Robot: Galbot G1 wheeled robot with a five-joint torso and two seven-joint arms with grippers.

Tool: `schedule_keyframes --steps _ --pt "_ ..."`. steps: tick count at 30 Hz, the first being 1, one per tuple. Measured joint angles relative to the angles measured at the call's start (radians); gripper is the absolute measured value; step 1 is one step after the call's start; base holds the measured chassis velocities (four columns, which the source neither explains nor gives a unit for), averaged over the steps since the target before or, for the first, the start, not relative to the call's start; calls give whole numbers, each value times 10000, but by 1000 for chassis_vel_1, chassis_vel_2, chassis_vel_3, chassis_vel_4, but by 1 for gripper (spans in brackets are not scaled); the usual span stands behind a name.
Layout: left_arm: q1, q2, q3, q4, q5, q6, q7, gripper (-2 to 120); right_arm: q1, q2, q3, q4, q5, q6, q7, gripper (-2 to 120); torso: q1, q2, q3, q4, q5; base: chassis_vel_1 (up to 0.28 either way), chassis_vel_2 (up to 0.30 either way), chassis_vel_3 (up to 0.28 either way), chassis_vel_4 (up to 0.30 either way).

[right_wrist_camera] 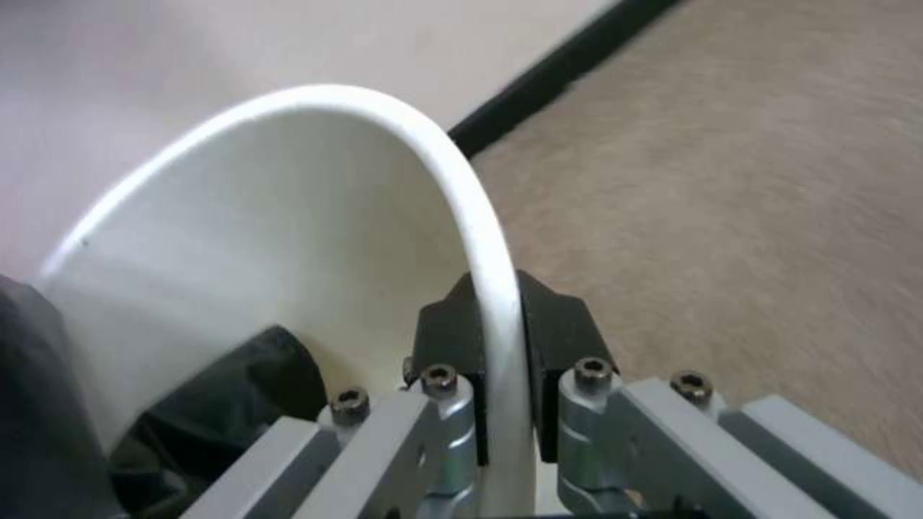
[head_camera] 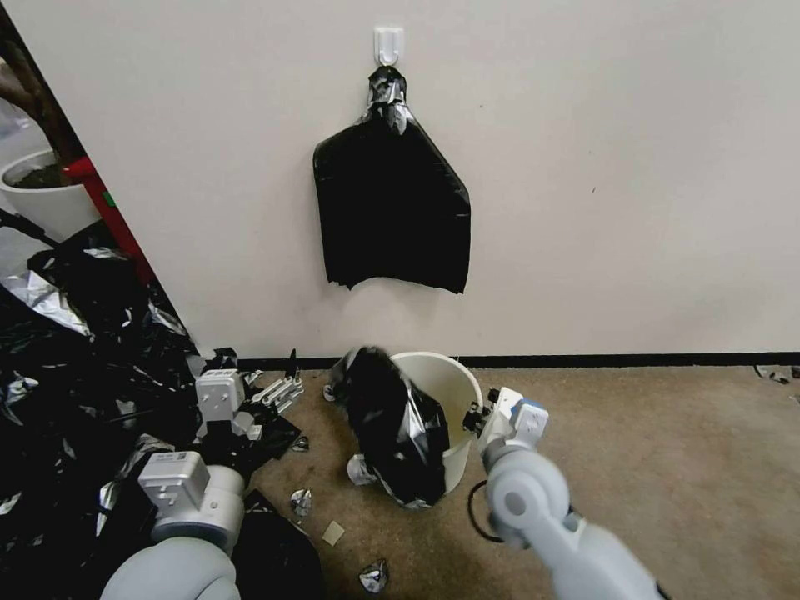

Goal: Place a trash bag onto the trash bin.

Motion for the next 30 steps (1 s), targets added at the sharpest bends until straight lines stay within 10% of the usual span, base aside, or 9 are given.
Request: schedule_keyframes --steps 13,20,23,30 --pt "13 127 -36 130 -21 -57 -31 100 -1418 481 -17 1058 -1268 496 15 32 1 0 1 1 0 0 0 0 0" --pt "-181 160 -124 511 -67 -197 -45 100 -2345 -745 118 2426 -3433 1161 -4227 55 0 1 0 -1 -1 0 0 0 0" --pt "-327 35 -104 789 -81 -219 -46 100 -2306 -1283 -5 2764 -4199 259 -6048 70 0 0 0 0 0 0 0 0 0" --pt "-711 54 -265 1283 -979 -65 -46 100 -1588 -1198 -167 2020 -5040 -2012 -6262 89 0 0 1 1 1 0 0 0 0"
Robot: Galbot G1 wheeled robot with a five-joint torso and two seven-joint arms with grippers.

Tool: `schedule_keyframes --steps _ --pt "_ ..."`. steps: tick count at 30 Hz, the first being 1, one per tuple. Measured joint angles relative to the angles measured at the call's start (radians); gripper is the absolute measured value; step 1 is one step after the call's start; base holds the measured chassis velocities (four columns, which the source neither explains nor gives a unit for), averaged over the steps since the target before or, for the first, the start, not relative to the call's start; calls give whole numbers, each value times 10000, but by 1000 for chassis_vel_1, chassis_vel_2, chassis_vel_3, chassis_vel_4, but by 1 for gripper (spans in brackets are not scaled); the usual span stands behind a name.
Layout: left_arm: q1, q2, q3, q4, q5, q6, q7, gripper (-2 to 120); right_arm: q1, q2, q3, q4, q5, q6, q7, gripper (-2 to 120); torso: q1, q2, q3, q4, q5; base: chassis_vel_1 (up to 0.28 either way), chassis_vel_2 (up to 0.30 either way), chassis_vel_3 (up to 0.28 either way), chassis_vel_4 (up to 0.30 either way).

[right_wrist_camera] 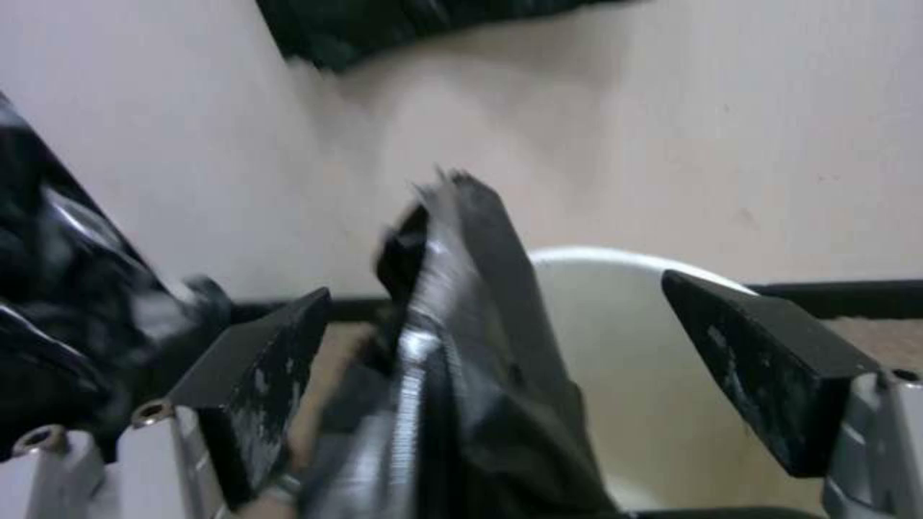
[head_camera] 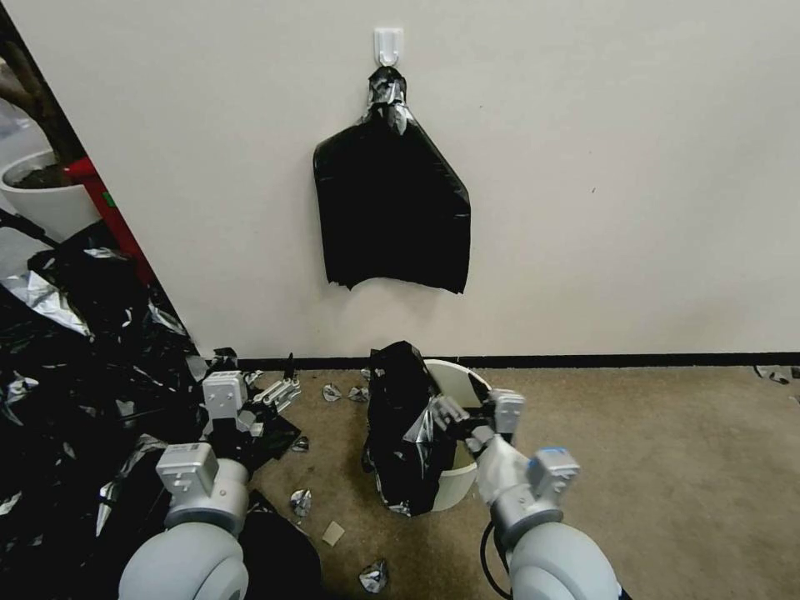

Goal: Place a trash bag onto the trash bin.

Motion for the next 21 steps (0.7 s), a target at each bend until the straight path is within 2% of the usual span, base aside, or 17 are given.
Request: schedule_keyframes --steps 2,3,7,8,11,12,14,15,16,17,19,21 --pt "-283 47 -126 425 -914 214 -15 100 412 200 -60 -483 -318 -475 172 82 0 0 0 0 -1 0 0 0 0" --pt "-283 47 -126 425 -914 214 -15 100 412 200 -60 -483 -318 -475 172 82 0 0 0 0 -1 0 0 0 0" --pt "-973 111 -56 1536 -1863 419 11 100 770 295 -151 -934 -323 -907 203 63 0 0 1 -1 -2 0 0 0 0" --pt "-973 111 -56 1536 -1863 419 11 100 770 295 -151 -934 -323 -907 203 63 0 0 1 -1 -2 0 0 0 0" --pt "-1625 46 121 2034 -2627 883 104 100 962 283 -158 -988 202 -1198 52 48 0 0 1 -2 -1 0 0 0 0" --pt "-1625 46 121 2034 -2627 883 104 100 962 283 -158 -988 202 -1198 52 48 0 0 1 -2 -1 0 0 0 0" --pt "-2016 1 338 2408 -2916 1156 317 100 1175 261 -140 -995 704 -1672 45 37 1 0 0 -2 -1 0 0 0 0" --pt "-2016 1 338 2408 -2916 1156 317 100 1175 261 -140 -995 704 -1672 45 37 1 0 0 -2 -1 0 0 0 0" --pt "-2121 -14 437 2517 -2967 1230 421 100 1242 257 -129 -1064 710 -1739 46 32 0 0 1 -1 -2 0 0 0 0" --pt "-2239 -43 551 2647 -3061 1366 578 100 1302 254 -115 -1190 601 -1771 72 26 1 0 1 -1 -1 0 0 0 0" --pt "-2342 -69 628 2739 -3142 1489 692 100 1336 257 -106 -1291 445 -1771 117 22 0 0 1 -1 0 0 0 0 0" --pt "-2589 -147 792 2959 -3342 1777 920 100 1362 257 -74 -1546 -40 -1662 182 13 0 -1 1 -1 0 0 0 0 0"
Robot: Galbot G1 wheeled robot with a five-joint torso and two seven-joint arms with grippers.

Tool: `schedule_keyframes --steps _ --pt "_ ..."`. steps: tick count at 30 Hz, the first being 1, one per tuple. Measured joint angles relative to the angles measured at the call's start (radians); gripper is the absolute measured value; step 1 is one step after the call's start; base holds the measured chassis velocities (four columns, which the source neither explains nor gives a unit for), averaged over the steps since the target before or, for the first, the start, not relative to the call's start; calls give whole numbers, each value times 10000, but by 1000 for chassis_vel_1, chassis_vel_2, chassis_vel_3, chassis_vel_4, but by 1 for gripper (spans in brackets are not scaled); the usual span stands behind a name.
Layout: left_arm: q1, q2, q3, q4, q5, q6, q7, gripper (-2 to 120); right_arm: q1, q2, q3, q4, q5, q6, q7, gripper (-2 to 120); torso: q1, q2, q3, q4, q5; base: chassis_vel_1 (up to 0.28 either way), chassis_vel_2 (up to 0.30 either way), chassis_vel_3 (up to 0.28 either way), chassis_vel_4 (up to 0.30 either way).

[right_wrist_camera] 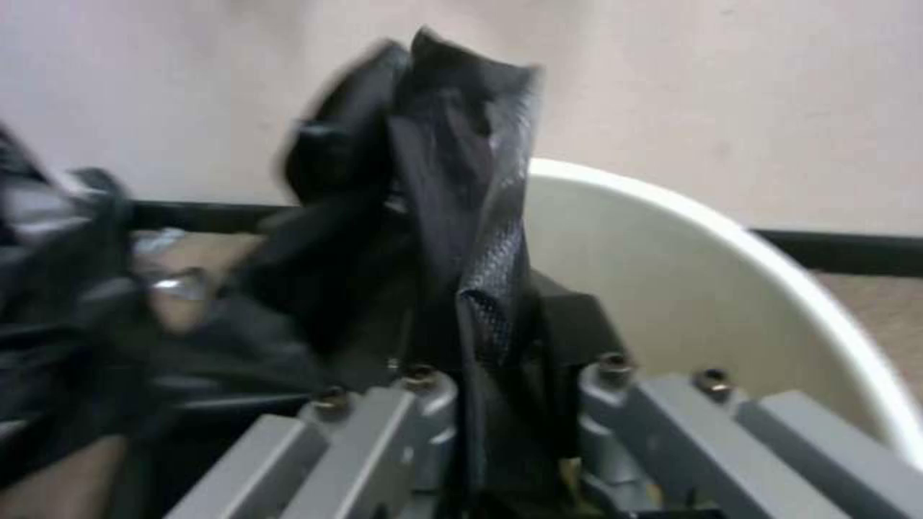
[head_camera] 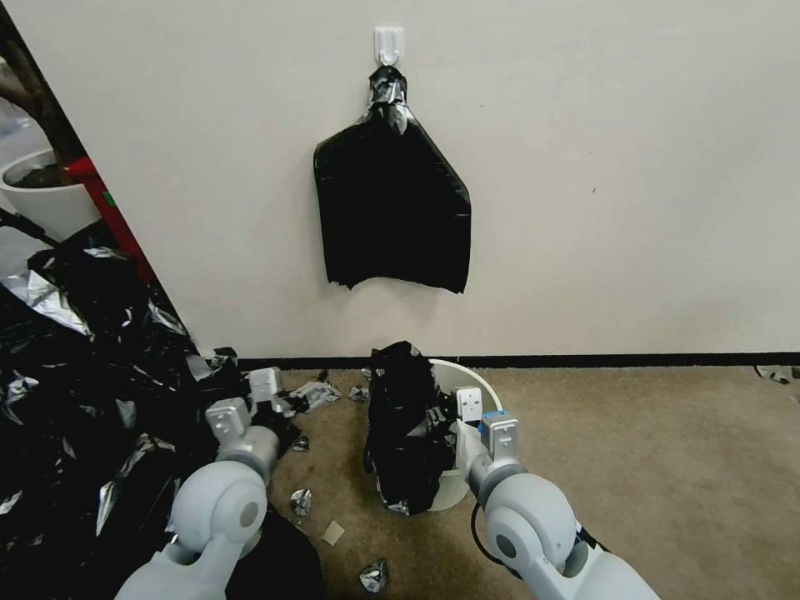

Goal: Place a trash bag onto the trash bin.

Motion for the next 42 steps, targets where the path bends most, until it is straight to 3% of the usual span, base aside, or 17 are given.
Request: schedule_keyframes --steps 4,10,16,21,34,37,42 --pt "-466 -186 409 406 -195 412 257 100 -113 82 3 -167 -492 412 142 0 0 0 0 0 0 0 0 0 0" --pt "-1088 -672 1444 1032 184 642 315 100 -440 376 -85 -163 -799 981 418 0 1 0 0 -1 1 0 0 0 0" --pt "-1459 -1188 2639 1787 1227 1122 -106 100 -683 538 -89 -71 -1258 1338 439 0 0 0 -1 -1 0 0 0 0 0" --pt "-1510 -1411 2884 2208 1368 1248 -562 100 -758 563 -52 -55 -1483 1683 467 0 0 0 -1 0 0 0 0 0 0" --pt "-1396 -1483 2695 2191 1045 1580 -1075 56 -794 530 -87 -142 -1796 1972 474 0 0 0 -1 0 -3 0 0 0 0" --pt "-1243 -1359 2474 2003 902 1646 -1081 40 -795 551 -19 -410 -2507 2517 480 0 0 0 -1 0 -3 0 0 0 0" --pt "-1111 -1295 2221 1961 739 1612 -1065 25 -810 617 120 -768 -3574 3337 470 0 0 0 -1 0 -3 0 0 0 0"
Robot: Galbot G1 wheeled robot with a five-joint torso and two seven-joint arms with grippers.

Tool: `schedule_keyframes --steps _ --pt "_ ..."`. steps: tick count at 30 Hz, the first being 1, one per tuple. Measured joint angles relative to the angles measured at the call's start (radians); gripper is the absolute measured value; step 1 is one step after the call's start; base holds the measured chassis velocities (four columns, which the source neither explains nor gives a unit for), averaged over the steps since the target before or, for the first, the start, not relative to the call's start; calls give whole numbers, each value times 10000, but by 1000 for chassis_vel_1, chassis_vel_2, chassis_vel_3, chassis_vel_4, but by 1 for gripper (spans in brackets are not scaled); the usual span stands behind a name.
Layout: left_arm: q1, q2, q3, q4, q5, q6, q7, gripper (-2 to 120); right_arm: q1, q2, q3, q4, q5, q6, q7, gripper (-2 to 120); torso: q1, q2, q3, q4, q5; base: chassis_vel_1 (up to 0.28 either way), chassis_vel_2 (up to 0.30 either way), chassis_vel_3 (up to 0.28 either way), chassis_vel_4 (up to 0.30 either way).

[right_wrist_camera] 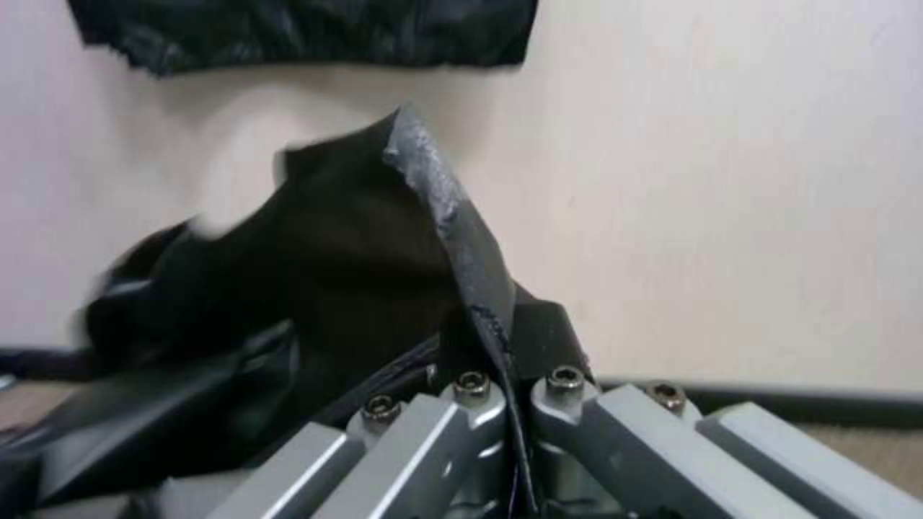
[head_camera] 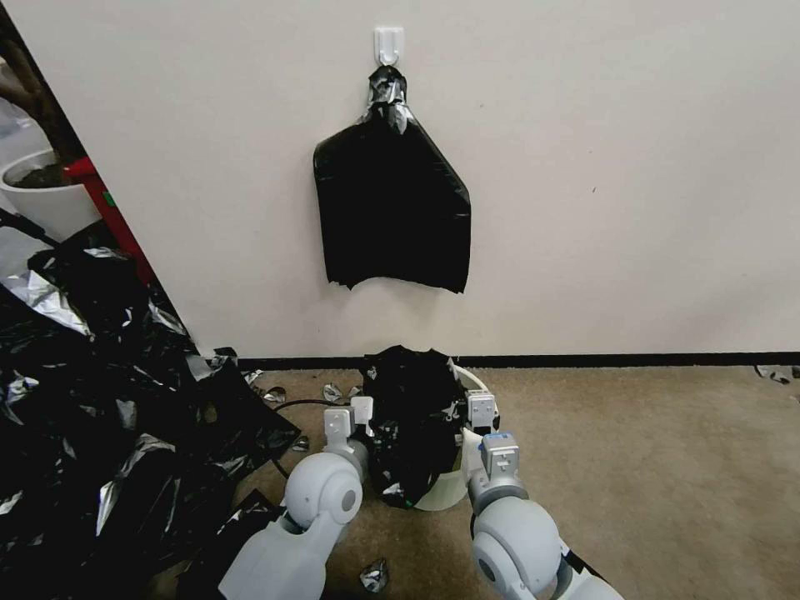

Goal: Place a trash bag onto the trash bin.

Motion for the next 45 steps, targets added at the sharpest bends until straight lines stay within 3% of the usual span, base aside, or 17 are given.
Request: schedule_keyframes --steps 6,13,15,17,19,23,25,29,35,39,40,45 --pt "243 104 -306 -163 -13 -333 546 5 -118 29 104 -143 -589 430 -13 0 0 0 1 -1 0 0 0 0 0" --pt "571 448 -739 -532 581 -1188 1859 4 -163 -58 301 -45 -412 492 -13 0 0 0 0 0 3 0 0 0 0" --pt "768 669 -1017 -827 883 -1381 2586 4 -140 -215 557 23 216 365 20 0 0 0 0 0 2 0 0 0 0" --pt "791 695 -1059 -861 938 -1401 2678 4 -137 -230 578 28 282 343 24 0 0 0 0 0 2 0 0 0 0" --pt "1049 942 -1427 -1200 1538 -1592 3714 4 -119 -487 964 180 1446 -119 15 0 0 -1 0 1 3 0 0 0 0" --pt "1177 1051 -1661 -1359 1900 -2001 4301 4 -191 -716 1273 515 2489 -652 10 0 0 0 0 0 2 0 0 0 0" --pt "1180 1070 -1908 -1398 1940 -2615 4588 4 -515 -981 1394 1016 3668 -1436 107 0 0 0 0 2 2 0 0 0 0" --pt "1050 969 -2161 -1427 1432 -3415 4711 4 -1395 -1249 1160 1591 4998 -2235 286 0 0 -1 -1 0 1 0 0 0 0" --pt "918 730 -2268 -1582 831 -3670 4578 5 -2434 -1065 481 1894 5343 -2079 -155 0 0 0 -1 -1 2 0 0 0 0" --pt "872 577 -2321 -1685 670 -3685 4307 5 -2744 -600 142 1741 4528 -1156 -661 7 0 0 1 1 4 0 0 0 0" --pt "872 551 -2317 -1725 635 -3697 4195 5 -2755 -472 159 1546 3650 -451 -812 12 0 1 -2 1 3 0 0 0 0" --pt "882 554 -2398 -1722 632 -3643 3910 3 -3183 -748 300 1365 1685 285 -859 30 0 0 0 3 3 0 0 0 0"
